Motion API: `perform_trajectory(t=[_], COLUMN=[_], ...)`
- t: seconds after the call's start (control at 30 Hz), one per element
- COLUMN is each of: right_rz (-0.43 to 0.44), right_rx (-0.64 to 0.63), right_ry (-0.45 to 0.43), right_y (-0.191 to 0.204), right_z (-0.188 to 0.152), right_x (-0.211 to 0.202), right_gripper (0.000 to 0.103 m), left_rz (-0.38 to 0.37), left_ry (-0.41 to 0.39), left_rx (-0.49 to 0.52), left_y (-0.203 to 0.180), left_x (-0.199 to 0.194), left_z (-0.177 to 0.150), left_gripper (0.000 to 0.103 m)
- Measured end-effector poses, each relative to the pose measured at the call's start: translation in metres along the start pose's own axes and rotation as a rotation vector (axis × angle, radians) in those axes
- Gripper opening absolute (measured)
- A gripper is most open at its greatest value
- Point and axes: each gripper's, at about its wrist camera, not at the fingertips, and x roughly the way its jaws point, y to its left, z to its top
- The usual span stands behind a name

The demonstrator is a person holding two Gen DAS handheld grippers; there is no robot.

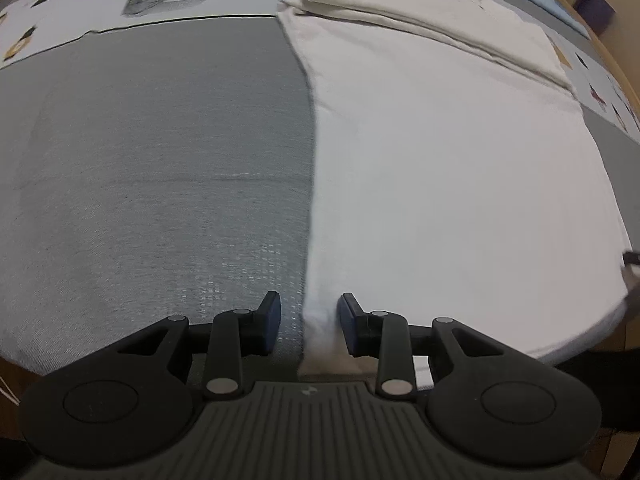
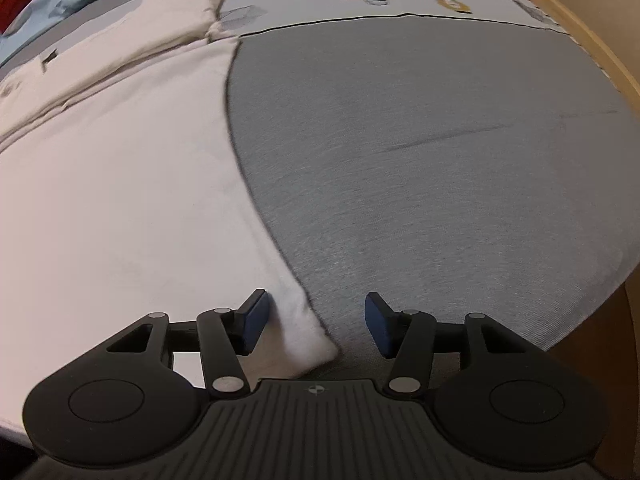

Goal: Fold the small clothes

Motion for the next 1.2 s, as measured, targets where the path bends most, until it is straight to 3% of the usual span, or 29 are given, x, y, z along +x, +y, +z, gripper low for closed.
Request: perform_trajectory(t=[0.27,0.4,0.5,0.63,0.9,1.07,1.2], right_rz=[0.033,0.044,0.059,0.107,0.101,0.055,0.059], right_rx=[-0.056,-0.061,-0.079,-0.1,-0.055,0.005,0.103], right_ry=[0.009,0.009,0.006,0.002,-0.007,-0.051,-0.069], right_y=[0.011,0.012,0.015,0.02,0.016,0.007,-0.008], right_z=[-0.001,-0.002,-0.001,-0.001,-0.001,0.0,0.002], right_x=[-0.001,-0.001,0.0,-0.001,-0.003,-0.008,-0.01], right_gripper=[0.055,0.049,0.038,0.009,0.011,0.042,0.042], left_rz=[-0.007,-0.011,-0.017,-0.023,-0.03,-0.016,-0.019], left_ry=[0.0,-0.001,-0.001,-0.002,0.006,0.0,0.005], left_rx=[0.013,0.019,0.023,0.02,-0.005,-0.029,-0.037], left_y=[-0.003,-0.004,-0.003,-0.002,0.004,0.007,0.009], left_x=[0.001,0.0,0.0,0.001,-0.003,-0.003,-0.003], left_z=[0.0,-0.001,-0.001,0.001,0.001,0.004,0.004], left_gripper=[0.034,0.033,0.027,0.014,0.017,0.019,0.02])
